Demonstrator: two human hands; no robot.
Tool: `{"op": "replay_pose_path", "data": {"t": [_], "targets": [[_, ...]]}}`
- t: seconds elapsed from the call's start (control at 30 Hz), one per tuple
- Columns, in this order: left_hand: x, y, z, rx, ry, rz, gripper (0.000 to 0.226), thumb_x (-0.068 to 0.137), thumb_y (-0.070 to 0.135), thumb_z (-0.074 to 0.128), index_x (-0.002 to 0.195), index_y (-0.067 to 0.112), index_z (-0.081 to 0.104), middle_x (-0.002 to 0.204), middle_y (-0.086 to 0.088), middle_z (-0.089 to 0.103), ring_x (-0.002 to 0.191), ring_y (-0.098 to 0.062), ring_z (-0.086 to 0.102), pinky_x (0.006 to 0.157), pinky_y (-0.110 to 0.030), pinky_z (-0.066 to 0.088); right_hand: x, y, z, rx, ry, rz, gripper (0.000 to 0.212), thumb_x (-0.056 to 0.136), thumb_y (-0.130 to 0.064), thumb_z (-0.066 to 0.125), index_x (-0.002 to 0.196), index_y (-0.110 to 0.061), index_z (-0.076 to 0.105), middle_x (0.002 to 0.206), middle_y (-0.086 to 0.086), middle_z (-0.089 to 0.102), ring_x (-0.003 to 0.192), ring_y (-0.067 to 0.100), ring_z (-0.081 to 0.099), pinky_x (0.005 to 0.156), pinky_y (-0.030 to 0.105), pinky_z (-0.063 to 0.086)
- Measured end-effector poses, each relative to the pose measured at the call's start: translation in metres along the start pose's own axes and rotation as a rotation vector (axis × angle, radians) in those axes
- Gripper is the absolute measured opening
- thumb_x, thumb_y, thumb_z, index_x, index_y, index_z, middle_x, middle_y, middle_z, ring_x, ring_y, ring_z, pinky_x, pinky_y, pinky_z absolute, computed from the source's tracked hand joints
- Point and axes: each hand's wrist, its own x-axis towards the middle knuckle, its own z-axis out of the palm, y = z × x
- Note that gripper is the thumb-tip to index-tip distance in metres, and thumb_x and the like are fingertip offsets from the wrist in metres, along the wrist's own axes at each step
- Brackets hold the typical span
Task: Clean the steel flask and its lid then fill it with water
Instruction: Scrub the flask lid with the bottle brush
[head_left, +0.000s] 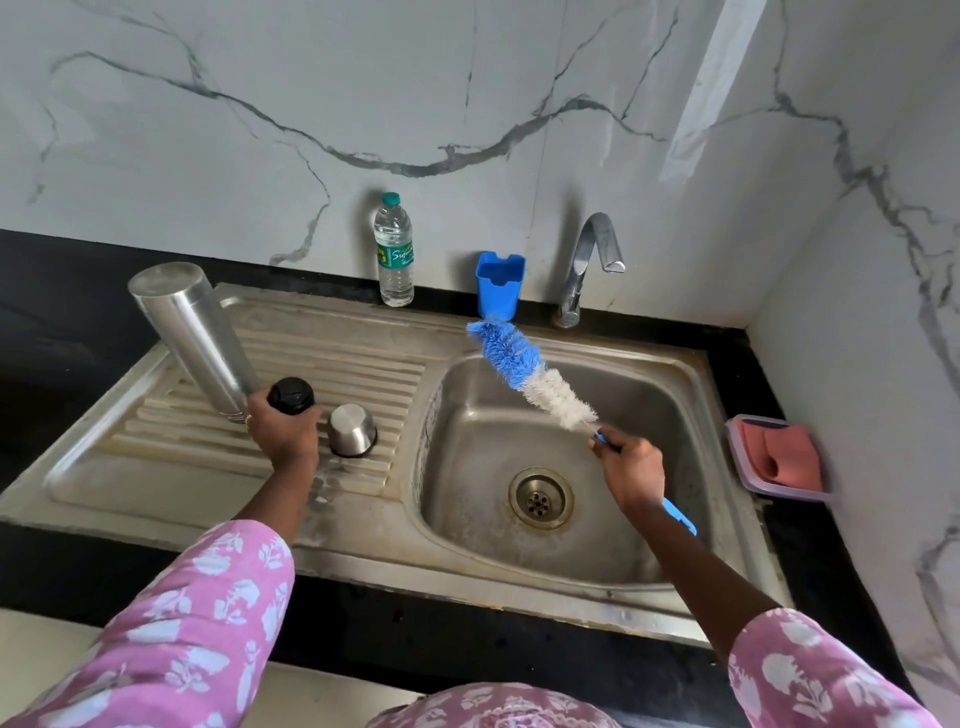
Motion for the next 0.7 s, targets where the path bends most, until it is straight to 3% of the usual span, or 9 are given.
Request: {"op": "replay_pose_path", "data": {"t": [0.13,0.2,0.37,0.47,0.57,0.63,0.7], "targets": [[-0.014,0.046,0.008,-0.105,-0.023,0.144,0.058,0.065,-0.002,0.074,0.116,-0.005,0.047,0.114,-0.025,0.058,0.103,-0.033,0.057,0.085,-0.031,0.042,0.007,0.003,-0.005,0.144,-0.047,0.005,0.027,0.085,-0.022,0.069,0.11,-0.012,0.071,0.103,0.004,0.072,0.099,0.018,0.065,0.075,0.023,0.043],[-0.026,0.069,0.017,-0.119,-0.123,0.191,0.059,0.067,-0.002,0.075,0.118,-0.002,0.045,0.114,-0.023,0.06,0.1,-0.031,0.058,0.081,-0.029,0.043,0.007,0.002,-0.009,0.206,-0.044,-0.017,0.024,0.085,-0.025,0.069,0.106,-0.015,0.073,0.098,0.001,0.073,0.099,0.014,0.065,0.078,0.023,0.044],[-0.053,0.098,0.048,-0.074,-0.417,0.238,0.059,0.068,0.0,0.076,0.119,0.004,0.048,0.112,-0.017,0.062,0.099,-0.027,0.059,0.073,-0.022,0.038,0.008,-0.001,-0.019,0.214,-0.025,-0.062,0.028,0.088,-0.03,0.065,0.109,-0.012,0.071,0.112,-0.001,0.069,0.109,0.009,0.06,0.085,0.02,0.043],[-0.07,0.104,0.065,-0.052,-0.568,0.234,0.06,0.068,0.004,0.079,0.121,0.009,0.051,0.116,-0.012,0.062,0.103,-0.024,0.058,0.079,-0.024,0.041,0.009,0.0,-0.026,0.155,-0.018,-0.102,0.027,0.087,-0.027,0.067,0.106,-0.009,0.072,0.11,0.002,0.07,0.108,0.011,0.061,0.086,0.018,0.041],[-0.081,0.105,0.079,-0.038,-0.687,0.256,0.063,0.066,0.007,0.083,0.122,0.011,0.054,0.117,-0.01,0.063,0.107,-0.025,0.058,0.086,-0.025,0.041,0.007,0.003,-0.034,0.171,0.024,-0.17,0.021,0.084,-0.019,0.071,0.098,-0.004,0.074,0.096,0.004,0.073,0.091,0.005,0.062,0.08,0.013,0.04],[-0.087,0.106,0.087,-0.031,-0.729,0.27,0.064,0.064,0.008,0.084,0.121,0.013,0.056,0.115,-0.009,0.064,0.106,-0.025,0.059,0.087,-0.027,0.043,0.005,0.005,-0.037,0.183,0.043,-0.198,0.02,0.083,-0.017,0.071,0.096,-0.001,0.074,0.074,-0.003,0.07,0.07,-0.002,0.059,0.071,0.008,0.041],[-0.093,0.108,0.093,-0.028,-0.759,0.278,0.064,0.063,0.007,0.084,0.121,0.015,0.058,0.111,-0.007,0.065,0.104,-0.025,0.06,0.087,-0.028,0.045,0.004,0.008,-0.04,0.161,0.052,-0.219,0.017,0.084,-0.015,0.071,0.094,-0.002,0.075,0.063,-0.006,0.066,0.056,0.0,0.057,0.064,0.006,0.041]]}}
